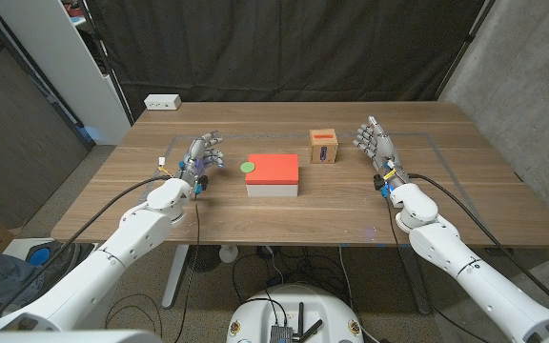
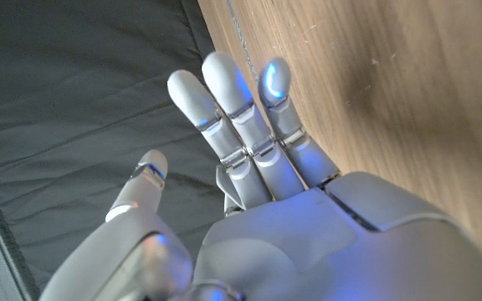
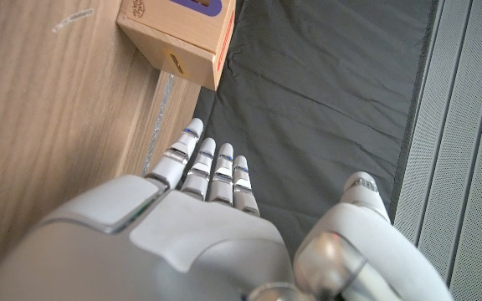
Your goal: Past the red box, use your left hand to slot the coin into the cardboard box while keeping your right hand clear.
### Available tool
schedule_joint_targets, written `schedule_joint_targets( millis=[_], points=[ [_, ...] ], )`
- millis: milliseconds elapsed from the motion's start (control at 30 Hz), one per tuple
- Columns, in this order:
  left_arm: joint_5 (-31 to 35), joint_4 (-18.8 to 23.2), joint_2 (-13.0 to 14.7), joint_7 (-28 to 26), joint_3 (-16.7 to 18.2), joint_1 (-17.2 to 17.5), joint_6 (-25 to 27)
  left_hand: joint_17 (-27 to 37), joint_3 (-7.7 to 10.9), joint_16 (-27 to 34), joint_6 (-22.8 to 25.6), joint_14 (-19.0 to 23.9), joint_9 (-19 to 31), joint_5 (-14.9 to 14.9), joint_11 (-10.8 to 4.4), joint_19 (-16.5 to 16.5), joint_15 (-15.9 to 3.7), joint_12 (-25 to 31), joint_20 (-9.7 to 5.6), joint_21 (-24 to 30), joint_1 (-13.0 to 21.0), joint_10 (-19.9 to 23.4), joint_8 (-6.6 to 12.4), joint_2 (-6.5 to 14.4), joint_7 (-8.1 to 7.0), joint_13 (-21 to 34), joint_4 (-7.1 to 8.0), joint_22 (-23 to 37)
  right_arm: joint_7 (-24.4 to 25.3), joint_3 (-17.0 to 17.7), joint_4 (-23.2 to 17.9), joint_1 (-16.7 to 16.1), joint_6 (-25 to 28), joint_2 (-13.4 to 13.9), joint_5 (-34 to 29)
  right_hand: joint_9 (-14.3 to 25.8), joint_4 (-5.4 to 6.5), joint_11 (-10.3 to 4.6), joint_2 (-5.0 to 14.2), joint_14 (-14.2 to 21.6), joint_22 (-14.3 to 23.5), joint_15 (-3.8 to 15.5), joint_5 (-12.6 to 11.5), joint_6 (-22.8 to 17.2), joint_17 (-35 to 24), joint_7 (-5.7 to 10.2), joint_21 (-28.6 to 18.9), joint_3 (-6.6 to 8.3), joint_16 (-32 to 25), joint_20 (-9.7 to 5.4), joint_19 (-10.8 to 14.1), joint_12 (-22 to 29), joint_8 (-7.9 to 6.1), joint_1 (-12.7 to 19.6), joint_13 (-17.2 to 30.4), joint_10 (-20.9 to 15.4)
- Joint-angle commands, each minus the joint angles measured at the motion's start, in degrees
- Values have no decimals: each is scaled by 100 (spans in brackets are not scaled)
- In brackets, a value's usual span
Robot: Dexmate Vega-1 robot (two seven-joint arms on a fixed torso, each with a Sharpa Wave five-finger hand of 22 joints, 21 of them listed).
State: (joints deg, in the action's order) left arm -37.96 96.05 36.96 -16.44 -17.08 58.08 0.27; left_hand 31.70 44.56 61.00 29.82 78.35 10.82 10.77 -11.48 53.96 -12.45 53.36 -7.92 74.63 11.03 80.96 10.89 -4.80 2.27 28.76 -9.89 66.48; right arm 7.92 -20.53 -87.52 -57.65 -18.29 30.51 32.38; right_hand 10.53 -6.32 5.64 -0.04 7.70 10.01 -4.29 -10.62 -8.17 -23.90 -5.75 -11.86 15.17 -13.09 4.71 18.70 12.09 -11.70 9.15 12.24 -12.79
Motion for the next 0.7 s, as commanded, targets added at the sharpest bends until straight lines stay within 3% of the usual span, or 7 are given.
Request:
schedule_joint_targets(
  millis=[33,267,533,700],
  points=[
    [-690,339,105,-132,211,165,975,529,245,660,241,93,17,58,-31,-40,18,549,-413,500,47,80,42,-25,-30,201,8,481,92,-5,-136,-110,17,-15,-16,16,-44,8,75,28,17,-40,2,-57,-10,2,19,27,-2,30,-14,14,-19,31,10,-78],
    [-975,566,232,-289,309,222,1334,722,517,1138,838,110,4,92,-31,106,36,1533,-416,1090,132,122,138,6,-102,742,-29,488,139,5,-191,-170,3,-1,-51,16,-51,-3,91,44,17,-55,5,-78,-5,19,19,32,-6,59,-10,19,-21,41,2,-107],
    [-1193,828,389,-525,441,334,1624,678,744,1522,1332,119,7,167,-22,180,52,1951,-415,1547,724,71,210,-15,-130,702,-145,496,139,-31,-190,-161,-3,-27,-83,17,-62,5,111,63,17,-59,10,-110,4,27,20,39,-11,85,-3,23,-24,56,-8,-140],
    [-1512,954,447,-642,604,439,1844,459,756,1573,1564,68,20,180,-9,214,60,2065,-414,1600,1138,81,253,-18,-160,549,-136,482,153,-71,-233,-159,24,-29,-133,18,-70,6,120,105,17,-61,13,-125,9,28,19,42,-25,94,6,16,-23,64,-14,-139]
  ],
)
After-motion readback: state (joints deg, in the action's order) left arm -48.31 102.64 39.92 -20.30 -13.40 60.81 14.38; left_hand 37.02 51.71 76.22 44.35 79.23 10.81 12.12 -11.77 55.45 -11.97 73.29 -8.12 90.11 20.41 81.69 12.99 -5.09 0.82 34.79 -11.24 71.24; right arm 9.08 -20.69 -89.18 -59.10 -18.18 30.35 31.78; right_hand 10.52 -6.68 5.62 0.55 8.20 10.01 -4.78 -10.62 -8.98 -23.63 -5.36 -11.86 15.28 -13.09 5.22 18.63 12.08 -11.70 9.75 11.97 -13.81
